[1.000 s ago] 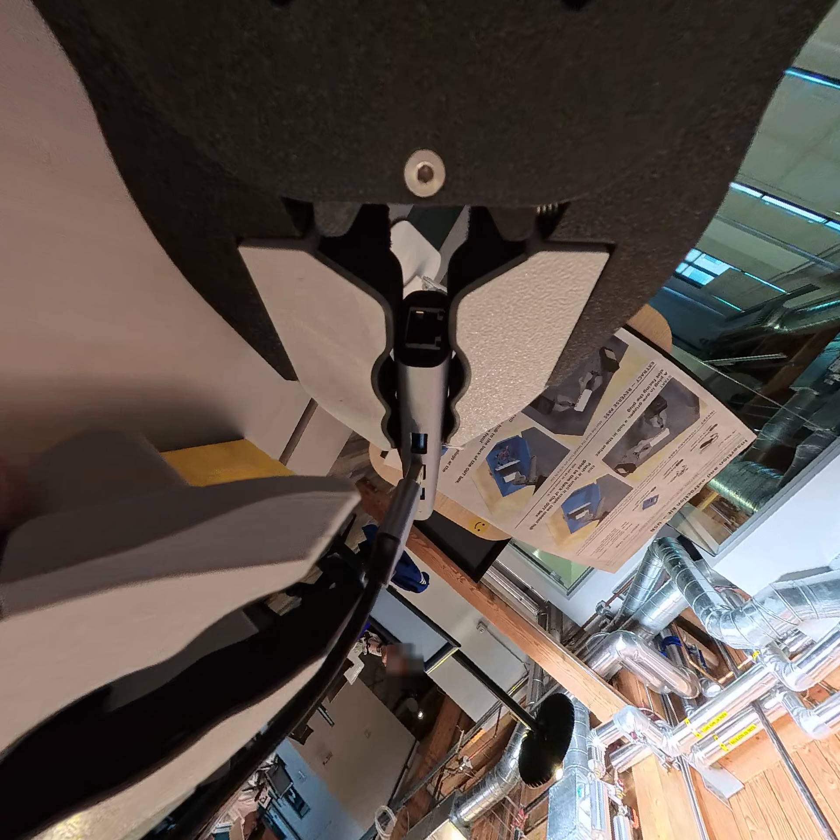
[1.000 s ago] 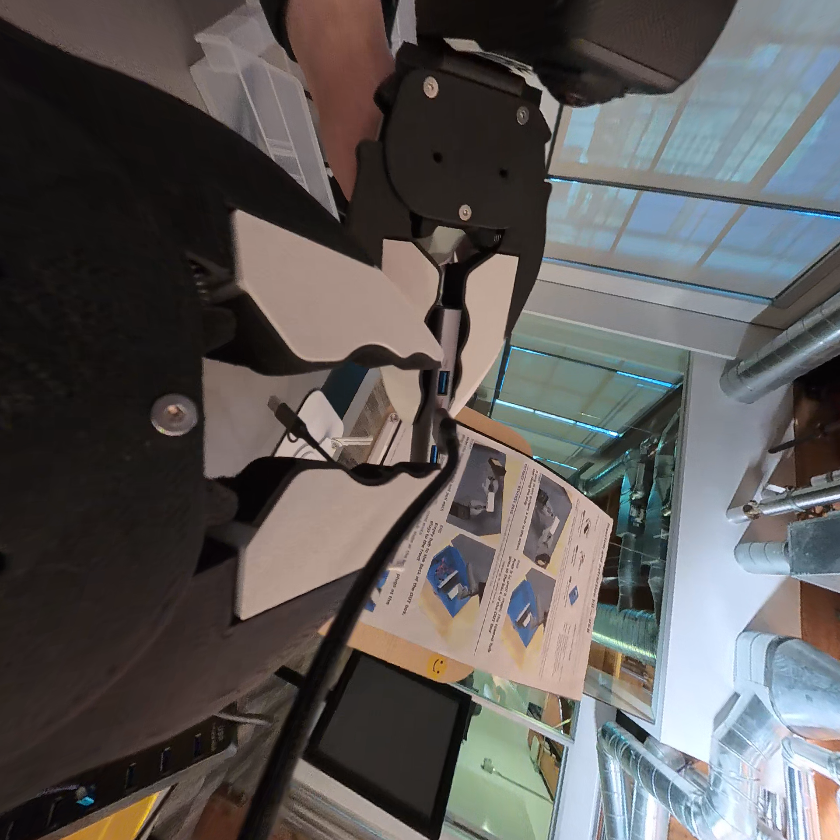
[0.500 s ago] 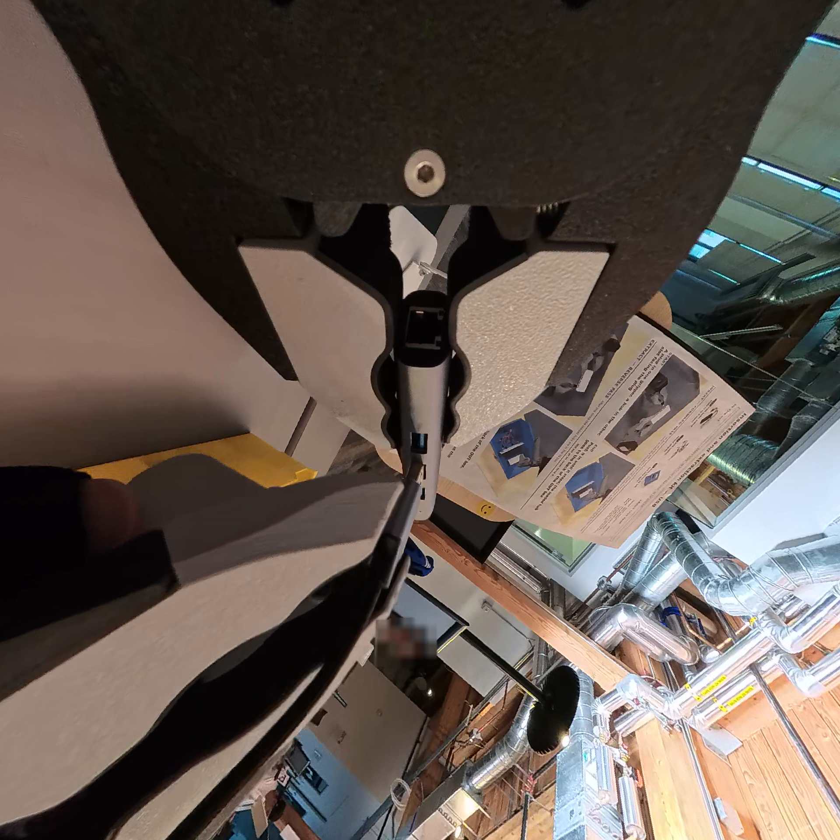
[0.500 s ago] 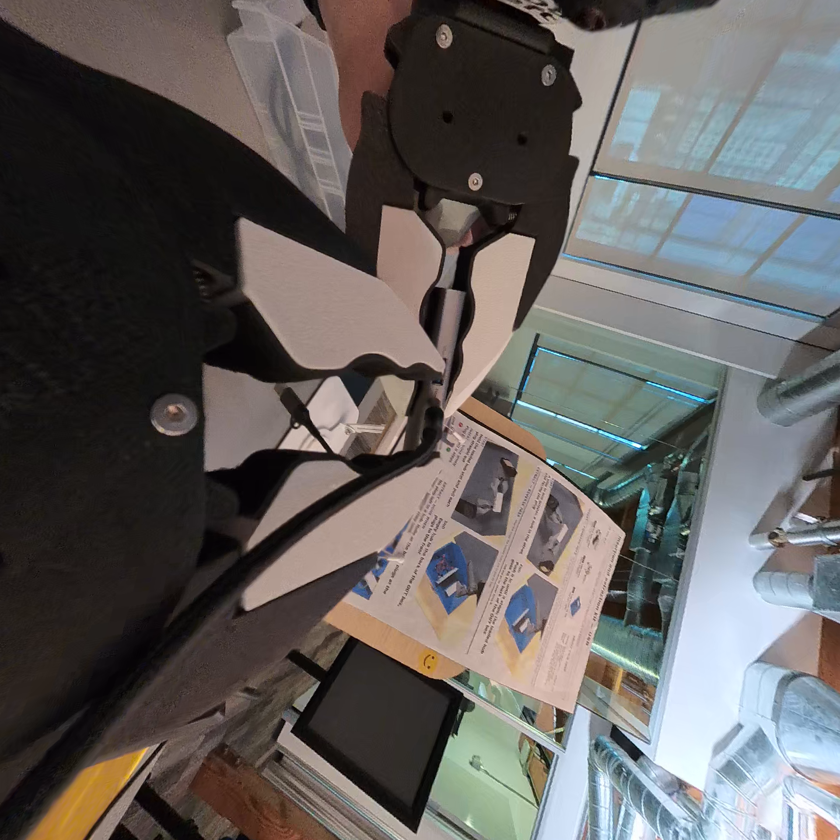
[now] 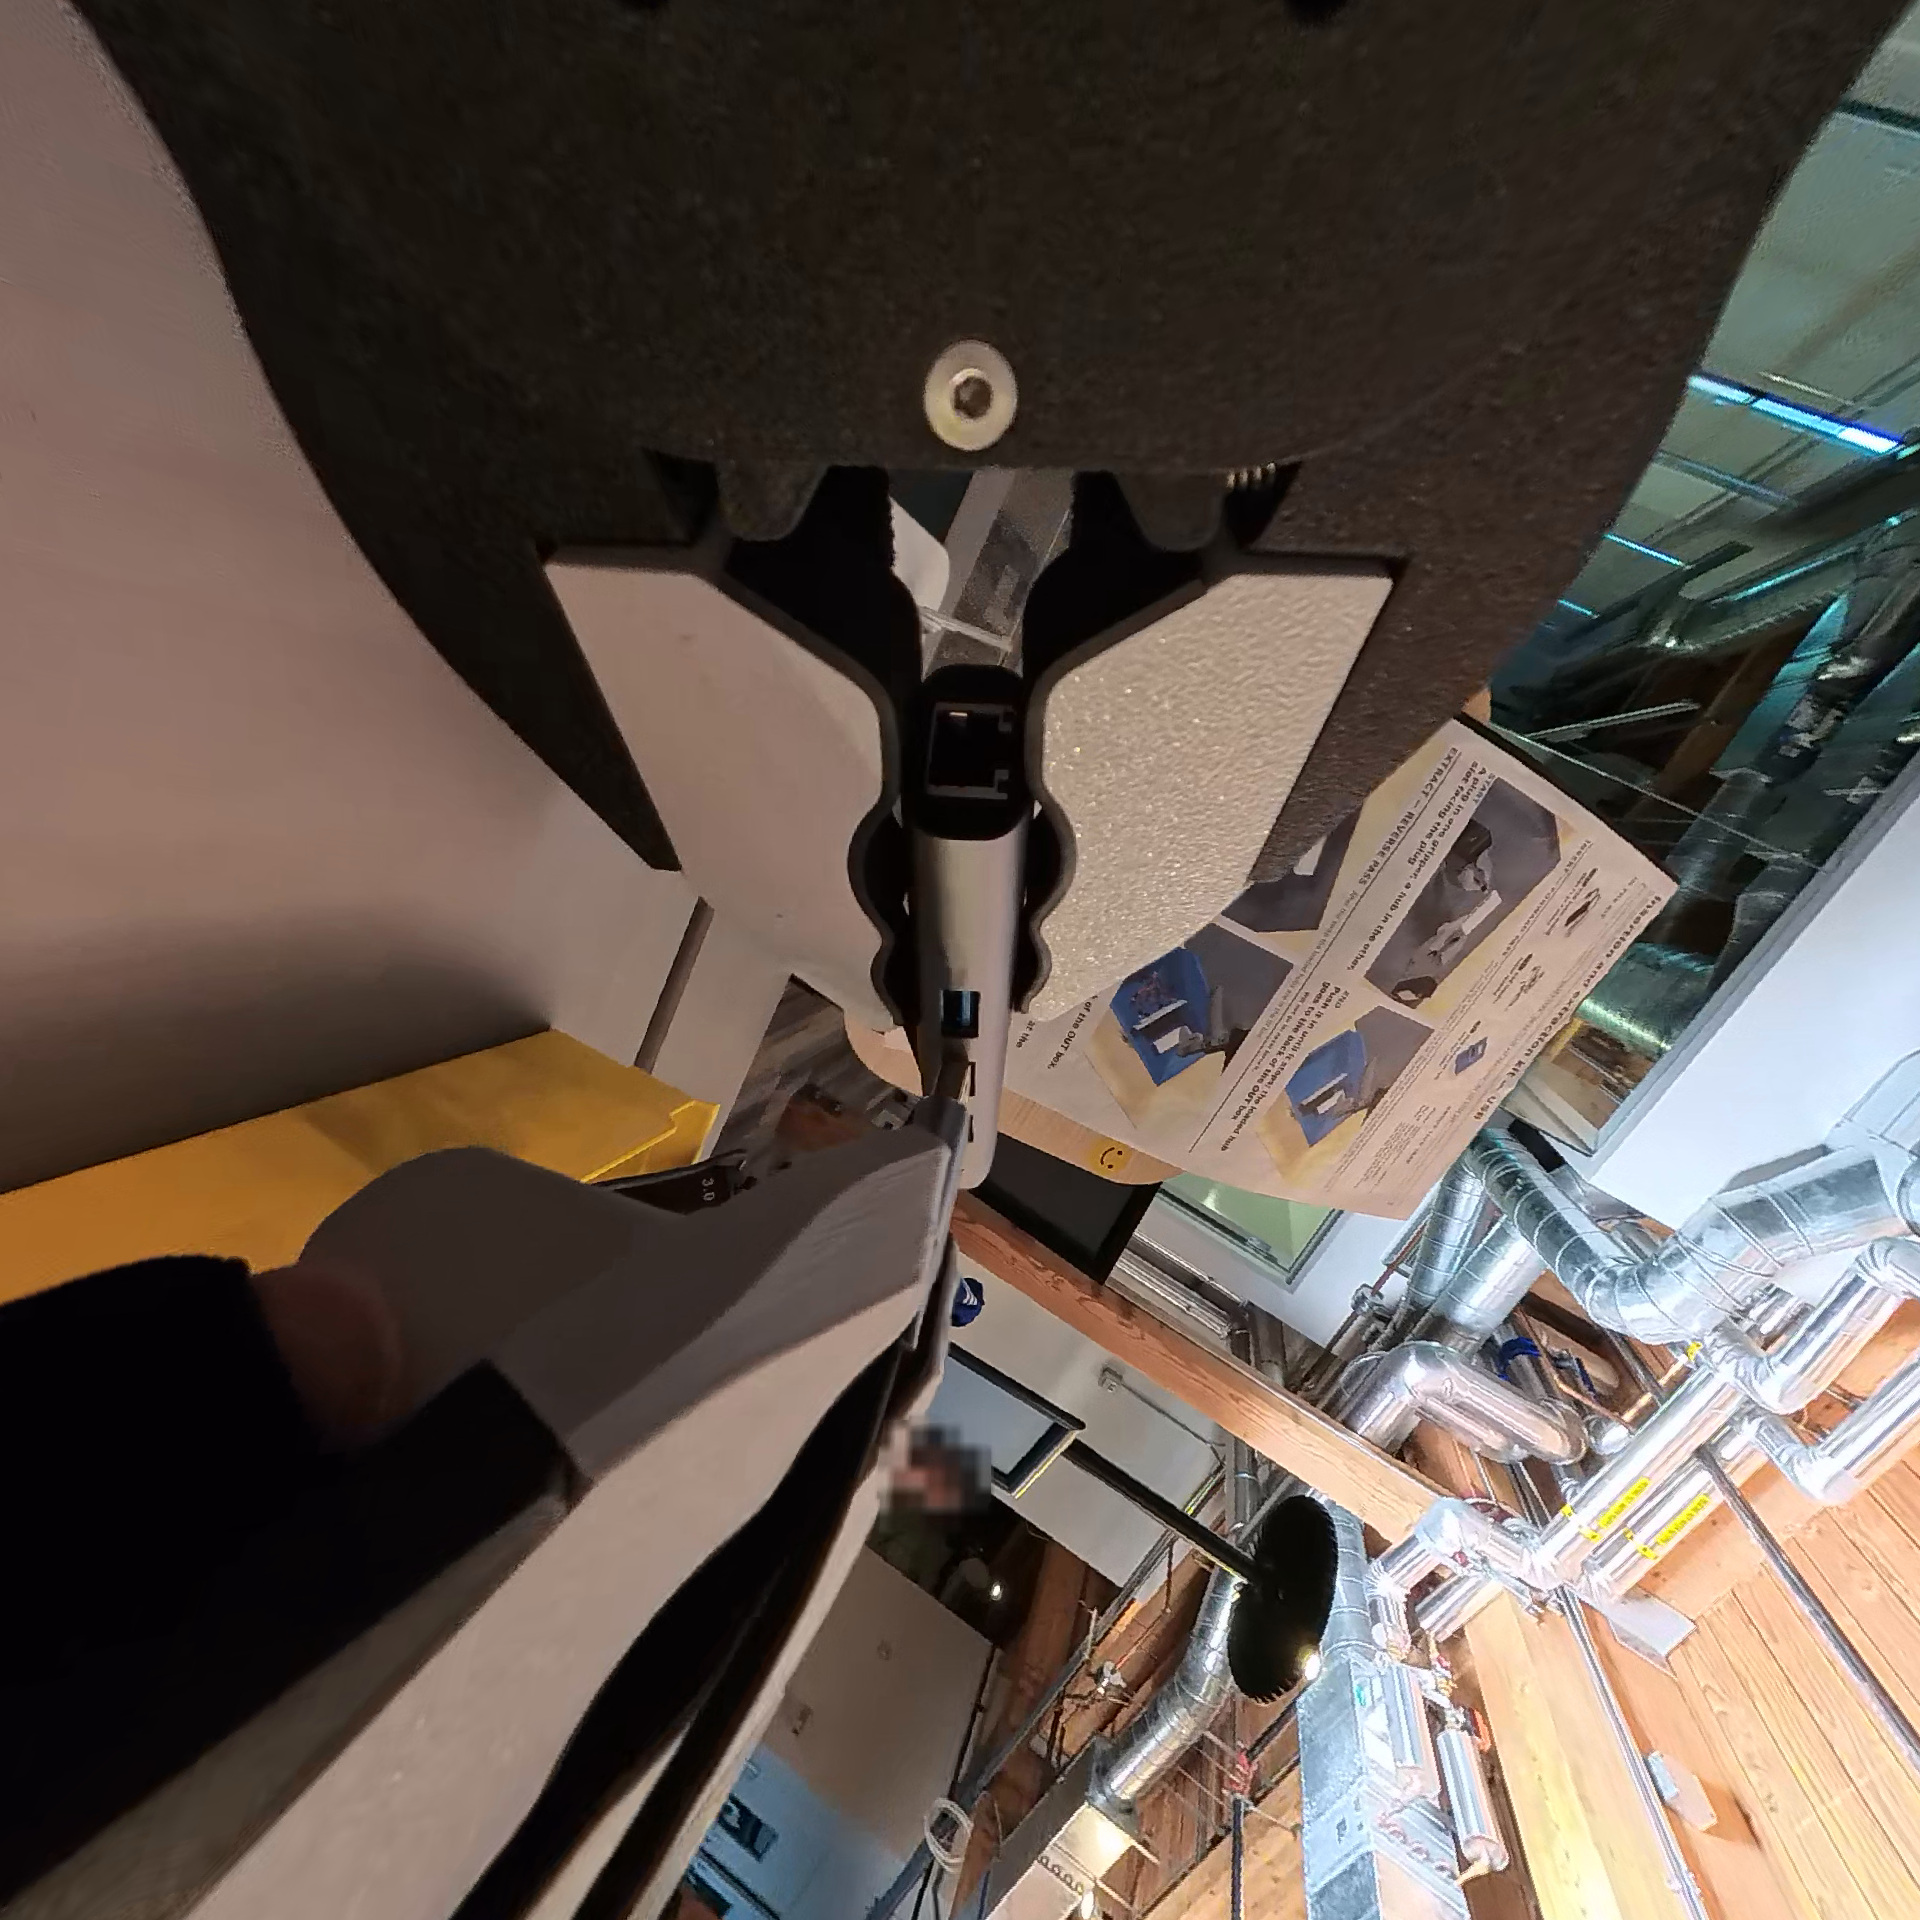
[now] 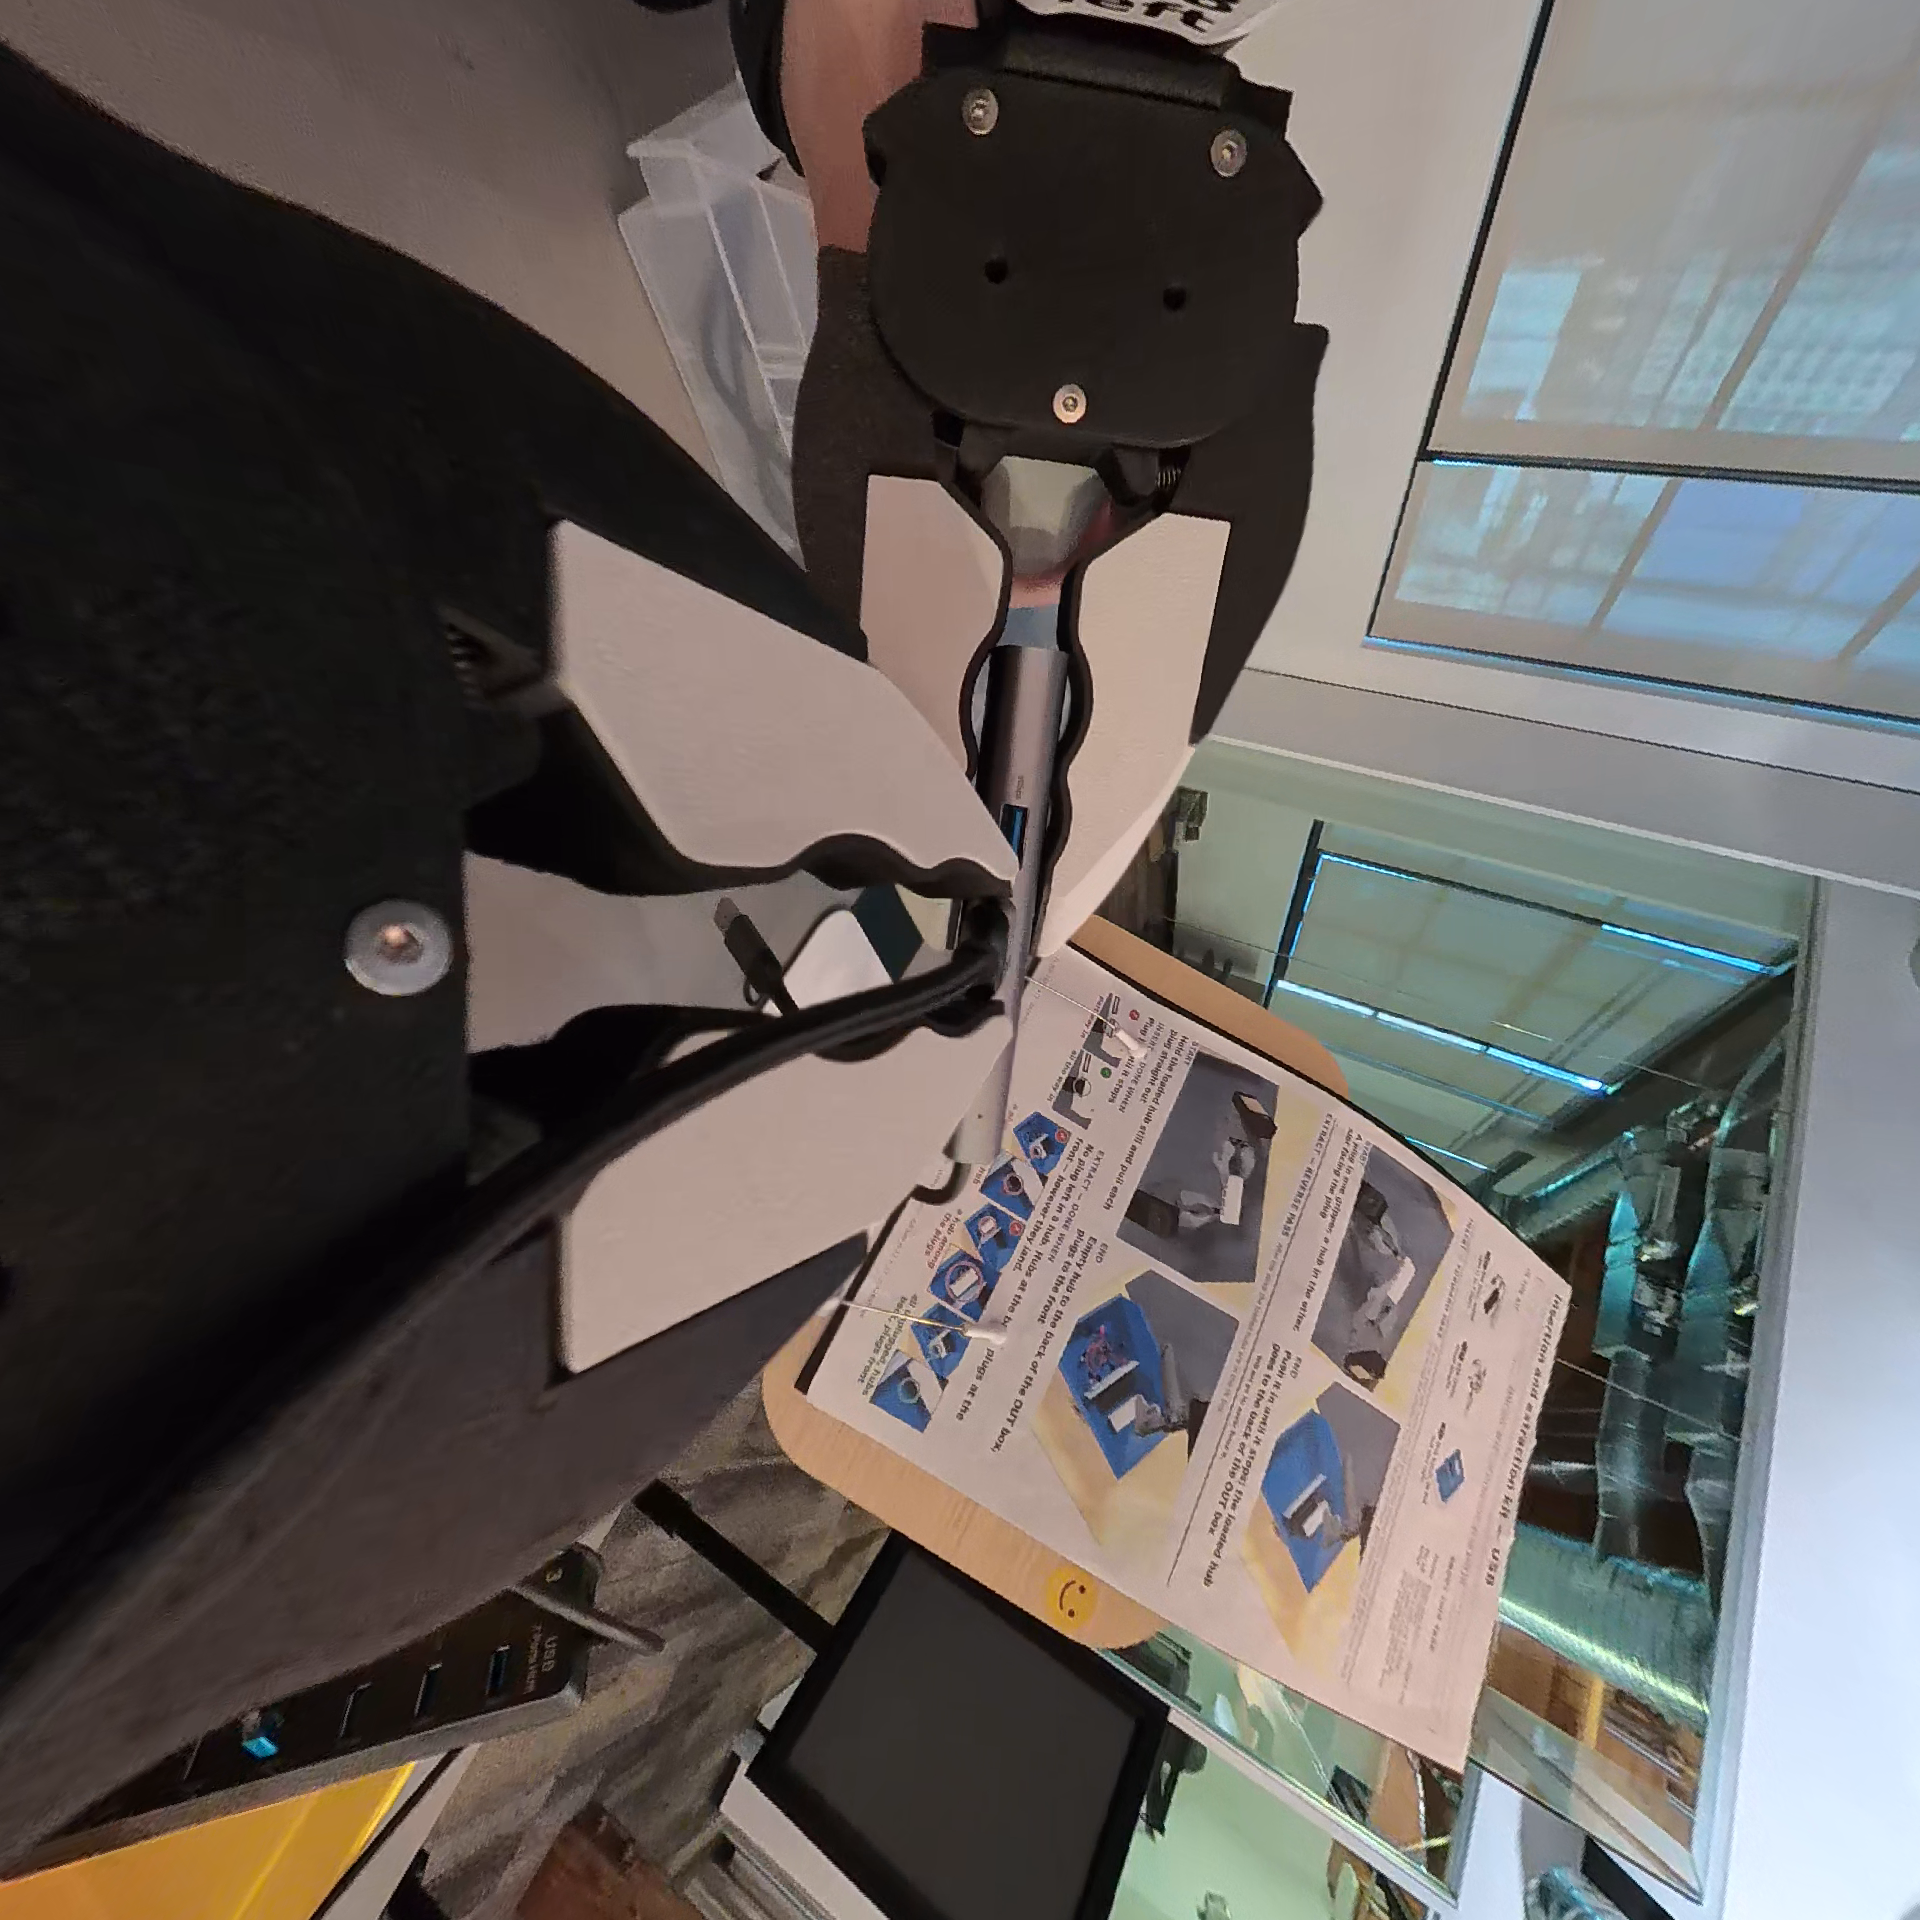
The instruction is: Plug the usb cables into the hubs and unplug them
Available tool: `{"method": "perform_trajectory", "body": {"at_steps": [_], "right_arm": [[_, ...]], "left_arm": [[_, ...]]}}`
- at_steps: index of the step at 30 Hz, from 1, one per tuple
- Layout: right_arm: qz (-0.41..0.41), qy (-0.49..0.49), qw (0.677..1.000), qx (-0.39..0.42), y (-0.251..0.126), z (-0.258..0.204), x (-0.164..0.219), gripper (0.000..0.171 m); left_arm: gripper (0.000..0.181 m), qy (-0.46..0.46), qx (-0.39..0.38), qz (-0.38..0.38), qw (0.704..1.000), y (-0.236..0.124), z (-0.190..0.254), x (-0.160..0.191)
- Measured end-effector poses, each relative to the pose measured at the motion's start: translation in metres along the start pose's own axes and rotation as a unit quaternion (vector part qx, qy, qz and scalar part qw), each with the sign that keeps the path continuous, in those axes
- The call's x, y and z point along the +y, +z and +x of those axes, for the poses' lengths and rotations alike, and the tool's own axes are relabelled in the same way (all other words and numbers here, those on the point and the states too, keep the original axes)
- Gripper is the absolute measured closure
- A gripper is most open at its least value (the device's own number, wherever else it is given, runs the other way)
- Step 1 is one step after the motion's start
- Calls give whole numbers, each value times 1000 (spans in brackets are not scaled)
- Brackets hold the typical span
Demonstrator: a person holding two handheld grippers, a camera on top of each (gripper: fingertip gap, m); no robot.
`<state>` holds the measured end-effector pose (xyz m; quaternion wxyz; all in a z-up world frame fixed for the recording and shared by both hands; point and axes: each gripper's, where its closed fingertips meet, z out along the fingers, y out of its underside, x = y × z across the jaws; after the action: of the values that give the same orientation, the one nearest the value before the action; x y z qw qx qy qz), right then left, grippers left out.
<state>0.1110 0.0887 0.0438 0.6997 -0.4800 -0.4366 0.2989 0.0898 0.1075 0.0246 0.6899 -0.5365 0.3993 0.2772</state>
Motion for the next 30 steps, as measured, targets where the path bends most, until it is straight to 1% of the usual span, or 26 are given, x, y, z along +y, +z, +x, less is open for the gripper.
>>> {"method": "perform_trajectory", "body": {"at_steps": [8,11,15,21,30], "right_arm": [[-36,38,998,-32,1,1,5,153],[-30,39,998,-38,-2,1,-1,153],[-33,40,998,-46,-4,5,-7,153],[-23,27,998,-53,-2,9,-7,153],[-21,49,995,-81,3,0,-2,153]], "left_arm": [[164,36,-4,-14,999,1,2,4],[165,44,-8,-26,999,2,0,11],[164,24,-10,-17,1000,1,-5,11],[165,24,-9,-10,1000,0,-4,7],[165,20,-8,-4,1000,-1,-5,6]]}}
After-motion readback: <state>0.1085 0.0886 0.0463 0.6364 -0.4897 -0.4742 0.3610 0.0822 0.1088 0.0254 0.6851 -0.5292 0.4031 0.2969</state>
